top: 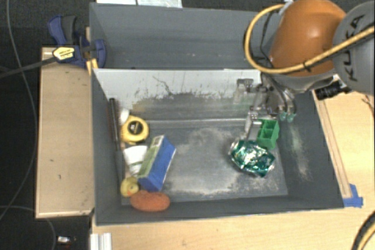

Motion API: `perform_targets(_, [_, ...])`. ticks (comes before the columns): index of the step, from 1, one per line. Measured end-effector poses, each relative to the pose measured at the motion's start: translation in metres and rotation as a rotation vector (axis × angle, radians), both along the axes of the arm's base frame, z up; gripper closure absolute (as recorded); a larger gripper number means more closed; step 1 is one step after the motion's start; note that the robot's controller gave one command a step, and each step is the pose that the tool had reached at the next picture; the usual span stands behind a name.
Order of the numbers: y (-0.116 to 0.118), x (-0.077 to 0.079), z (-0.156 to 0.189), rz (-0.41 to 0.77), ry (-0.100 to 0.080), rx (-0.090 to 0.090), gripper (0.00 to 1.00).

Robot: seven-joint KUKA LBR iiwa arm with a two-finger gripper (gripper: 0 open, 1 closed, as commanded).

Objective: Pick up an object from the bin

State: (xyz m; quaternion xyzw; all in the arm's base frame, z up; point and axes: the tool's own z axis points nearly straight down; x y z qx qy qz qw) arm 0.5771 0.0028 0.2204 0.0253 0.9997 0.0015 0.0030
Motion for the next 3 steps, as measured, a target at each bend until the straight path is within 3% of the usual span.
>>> perform_targets(1, [-0.026, 0.013, -0.071, 0.131, -0.010, -0.004, 0.00])
perform_targets(2, [-0.034, 0.005, -0.097, 0.087, -0.005, -0.001, 0.00])
perform_targets(3, [-0.075, -0.017, -0.141, -0.016, -0.017, 0.000, 0.00])
